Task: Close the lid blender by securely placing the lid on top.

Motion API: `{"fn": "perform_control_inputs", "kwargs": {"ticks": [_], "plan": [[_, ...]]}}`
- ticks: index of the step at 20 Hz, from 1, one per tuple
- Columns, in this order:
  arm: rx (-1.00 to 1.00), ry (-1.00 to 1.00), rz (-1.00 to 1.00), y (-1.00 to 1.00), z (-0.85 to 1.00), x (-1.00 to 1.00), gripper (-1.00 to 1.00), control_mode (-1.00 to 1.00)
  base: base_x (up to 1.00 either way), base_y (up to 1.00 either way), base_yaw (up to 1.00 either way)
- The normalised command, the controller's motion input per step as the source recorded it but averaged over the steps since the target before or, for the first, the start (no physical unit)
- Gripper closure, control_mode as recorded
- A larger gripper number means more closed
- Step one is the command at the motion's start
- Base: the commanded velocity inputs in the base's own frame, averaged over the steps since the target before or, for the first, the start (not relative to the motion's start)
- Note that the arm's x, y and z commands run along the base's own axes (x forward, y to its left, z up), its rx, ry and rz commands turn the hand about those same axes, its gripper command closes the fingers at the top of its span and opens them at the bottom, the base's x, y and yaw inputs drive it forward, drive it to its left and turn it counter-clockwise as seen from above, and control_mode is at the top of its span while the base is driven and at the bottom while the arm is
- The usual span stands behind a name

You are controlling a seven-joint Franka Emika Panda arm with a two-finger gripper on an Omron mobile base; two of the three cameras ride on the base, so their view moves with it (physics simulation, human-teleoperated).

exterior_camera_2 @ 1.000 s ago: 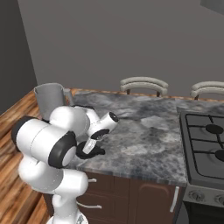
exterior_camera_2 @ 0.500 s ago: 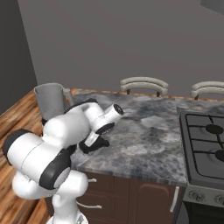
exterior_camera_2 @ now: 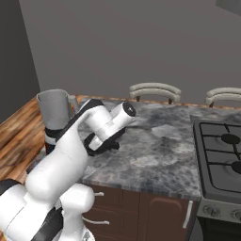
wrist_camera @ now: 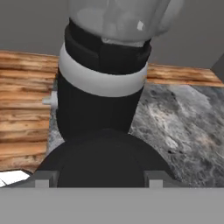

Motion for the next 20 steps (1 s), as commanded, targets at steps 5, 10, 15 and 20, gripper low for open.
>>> {"fn": "perform_control_inputs", "kwargs": {"ticks": [5,10,15,20], "plan": [[0.0,-0.26,0.0,0.0,1.0,-0.41,1.0,-1.0,0.0,0.0,0.0],[0.0,-0.24,-0.01,0.0,1.0,-0.41,1.0,-1.0,0.0,0.0,0.0],[0.0,-0.19,-0.01,0.0,0.94,-0.31,1.0,-1.0,0.0,0.0,0.0],[0.0,-0.14,0.0,0.01,0.97,-0.11,1.0,-1.0,0.0,0.0,0.0]]}}
